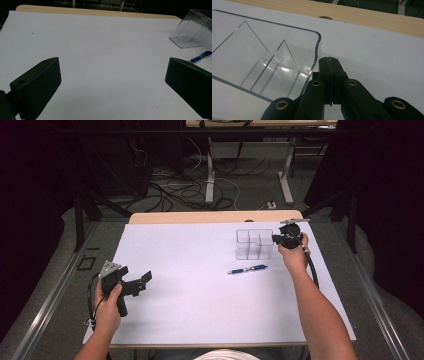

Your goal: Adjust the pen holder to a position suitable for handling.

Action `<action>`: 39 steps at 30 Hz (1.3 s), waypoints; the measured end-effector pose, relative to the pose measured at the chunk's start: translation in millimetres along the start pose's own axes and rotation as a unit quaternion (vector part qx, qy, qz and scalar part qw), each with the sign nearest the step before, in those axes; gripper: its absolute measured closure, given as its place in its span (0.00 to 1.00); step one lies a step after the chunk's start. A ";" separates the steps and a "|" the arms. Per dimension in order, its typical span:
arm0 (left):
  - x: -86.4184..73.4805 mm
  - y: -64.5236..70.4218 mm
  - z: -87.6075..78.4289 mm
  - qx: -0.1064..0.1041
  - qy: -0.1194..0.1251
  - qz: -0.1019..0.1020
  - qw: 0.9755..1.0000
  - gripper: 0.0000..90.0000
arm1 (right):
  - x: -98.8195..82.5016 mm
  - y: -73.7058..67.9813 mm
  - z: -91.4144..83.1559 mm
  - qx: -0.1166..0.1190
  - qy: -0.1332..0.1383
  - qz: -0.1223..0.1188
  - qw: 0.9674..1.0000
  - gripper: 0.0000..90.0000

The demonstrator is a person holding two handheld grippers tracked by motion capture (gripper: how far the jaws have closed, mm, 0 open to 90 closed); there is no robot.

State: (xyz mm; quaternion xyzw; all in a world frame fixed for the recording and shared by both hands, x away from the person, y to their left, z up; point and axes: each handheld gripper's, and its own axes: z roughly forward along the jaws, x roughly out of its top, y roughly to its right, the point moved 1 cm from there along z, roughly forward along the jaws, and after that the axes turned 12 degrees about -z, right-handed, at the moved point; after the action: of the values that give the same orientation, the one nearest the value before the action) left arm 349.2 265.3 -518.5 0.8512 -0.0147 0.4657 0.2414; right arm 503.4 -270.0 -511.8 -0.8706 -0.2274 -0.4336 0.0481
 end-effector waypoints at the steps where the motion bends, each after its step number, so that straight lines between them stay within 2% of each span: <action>1: 0.0 0.0 0.0 0.000 0.000 0.000 1.000 0.00 | 0.0 -0.1 0.0 0.002 0.000 -0.001 1.000 1.00; 14: -0.1 0.1 0.1 0.000 0.000 0.000 1.000 0.00 | 1.5 -9.1 3.5 0.014 0.005 -0.007 1.000 1.00; 24: -0.2 0.1 0.2 0.000 0.000 0.000 1.000 0.00 | 7.0 -27.0 10.4 0.030 0.017 -0.016 0.999 1.00; 32: -0.3 0.0 0.2 0.000 0.000 -0.001 1.000 0.00 | 9.4 -37.4 14.7 0.040 0.025 -0.015 0.999 1.00; 33: -0.2 -0.1 0.1 0.000 -0.001 -0.001 1.000 0.00 | 10.1 -40.4 14.9 0.044 0.024 -0.009 0.999 1.00; 36: -0.3 0.1 0.3 0.000 0.000 -0.001 1.000 0.00 | 12.6 -49.2 17.1 0.051 0.030 -0.017 0.998 1.00; 39: -0.1 0.2 0.1 0.000 0.000 0.001 1.000 0.00 | 13.8 -53.8 18.4 0.055 0.029 -0.015 0.998 1.00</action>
State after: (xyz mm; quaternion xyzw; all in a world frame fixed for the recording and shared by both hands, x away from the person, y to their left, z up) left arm 349.1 265.1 -518.6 0.8513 -0.0160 0.4659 0.2408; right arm 500.5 -211.9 -518.6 -0.8503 -0.2625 -0.4459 0.0962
